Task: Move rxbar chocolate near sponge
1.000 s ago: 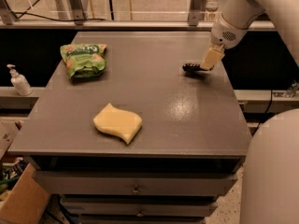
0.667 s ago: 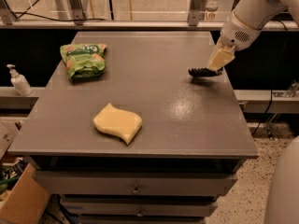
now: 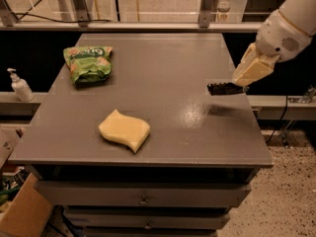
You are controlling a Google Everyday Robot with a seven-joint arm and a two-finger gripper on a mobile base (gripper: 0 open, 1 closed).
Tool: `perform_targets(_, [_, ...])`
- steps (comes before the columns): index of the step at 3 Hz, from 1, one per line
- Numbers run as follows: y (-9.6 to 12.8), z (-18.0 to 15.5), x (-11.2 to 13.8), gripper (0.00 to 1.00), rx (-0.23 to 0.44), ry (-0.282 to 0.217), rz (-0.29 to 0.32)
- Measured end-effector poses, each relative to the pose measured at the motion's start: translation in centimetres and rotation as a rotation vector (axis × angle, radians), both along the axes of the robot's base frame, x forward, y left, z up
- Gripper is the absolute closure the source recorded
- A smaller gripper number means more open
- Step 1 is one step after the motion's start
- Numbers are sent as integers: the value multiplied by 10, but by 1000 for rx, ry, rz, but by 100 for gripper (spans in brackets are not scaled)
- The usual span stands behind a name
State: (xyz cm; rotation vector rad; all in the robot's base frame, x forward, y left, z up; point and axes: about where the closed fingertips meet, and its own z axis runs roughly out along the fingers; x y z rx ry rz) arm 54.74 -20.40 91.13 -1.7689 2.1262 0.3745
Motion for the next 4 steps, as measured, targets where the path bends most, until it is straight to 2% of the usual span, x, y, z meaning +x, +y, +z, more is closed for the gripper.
perform_targets(1, [9, 20, -41, 100, 61, -1, 50])
perform_targets(2, [11, 20, -35, 100, 66, -21, 42])
perform_targets(4, [45, 12, -59, 100, 140, -33, 119])
